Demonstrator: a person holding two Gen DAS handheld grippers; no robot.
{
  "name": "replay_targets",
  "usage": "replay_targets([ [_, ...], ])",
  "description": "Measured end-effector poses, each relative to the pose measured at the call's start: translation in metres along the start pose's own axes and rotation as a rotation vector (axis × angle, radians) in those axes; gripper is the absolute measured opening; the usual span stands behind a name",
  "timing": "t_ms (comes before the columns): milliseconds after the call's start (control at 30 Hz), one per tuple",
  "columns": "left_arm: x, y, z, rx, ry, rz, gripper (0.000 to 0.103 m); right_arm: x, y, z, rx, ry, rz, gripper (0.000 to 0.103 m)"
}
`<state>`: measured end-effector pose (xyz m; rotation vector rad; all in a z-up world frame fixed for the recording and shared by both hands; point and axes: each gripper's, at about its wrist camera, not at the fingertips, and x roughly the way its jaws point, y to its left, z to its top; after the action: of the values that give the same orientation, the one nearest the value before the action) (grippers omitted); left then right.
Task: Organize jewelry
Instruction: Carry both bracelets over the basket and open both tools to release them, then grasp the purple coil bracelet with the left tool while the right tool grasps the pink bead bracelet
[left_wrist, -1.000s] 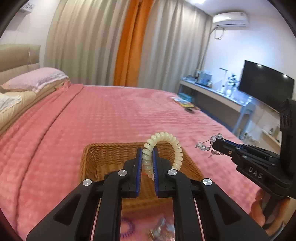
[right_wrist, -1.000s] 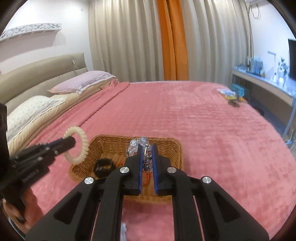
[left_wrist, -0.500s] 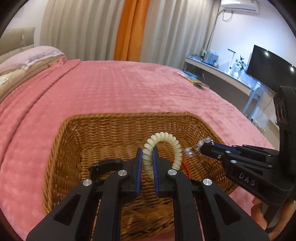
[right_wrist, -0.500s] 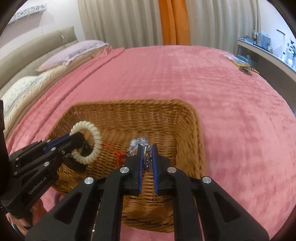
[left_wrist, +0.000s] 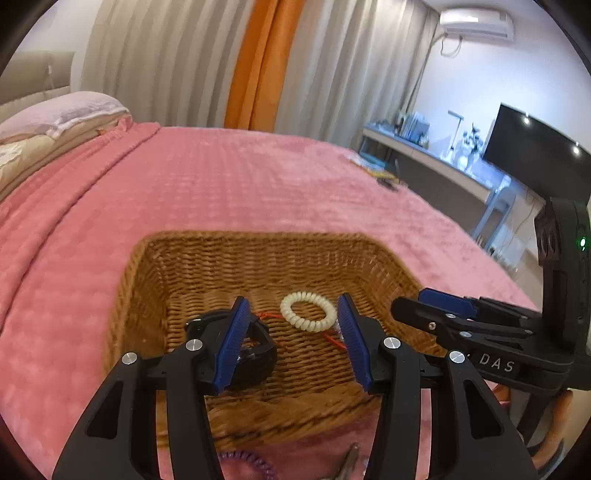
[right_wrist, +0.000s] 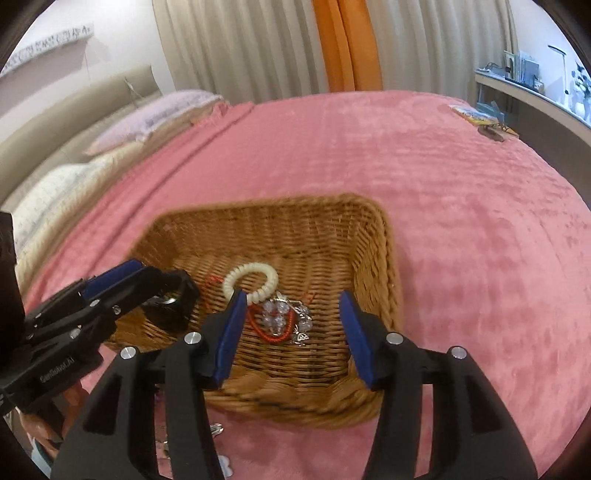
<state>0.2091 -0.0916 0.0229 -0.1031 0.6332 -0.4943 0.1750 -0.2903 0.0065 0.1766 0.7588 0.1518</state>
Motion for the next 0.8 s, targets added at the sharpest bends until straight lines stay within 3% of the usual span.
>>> replay_targets([
  [233,-0.056,0.010,-0.010,-0.066,-0.071,-0.038,0.047,-0.042,0.008,-0.014,-0.007,-0.071,-0.035,0.049],
  [467,-0.088,0.017,-0.032,-0.077,-0.041,0.007,0.047,-0.083,0.021,-0.047,-0.046,-0.088,-0.065,0.049],
  [600,-0.092,0.030,-0.053,-0.117,-0.008,0.061,0.053,-0.096,0.022,-0.082,-0.074,-0.054,-0.097,0.049],
  [800,-0.076,0.053,-0.082,-0.185,0.070,0.102,0.053,-0.087,0.012,-0.134,-0.050,0.046,-0.129,0.049],
])
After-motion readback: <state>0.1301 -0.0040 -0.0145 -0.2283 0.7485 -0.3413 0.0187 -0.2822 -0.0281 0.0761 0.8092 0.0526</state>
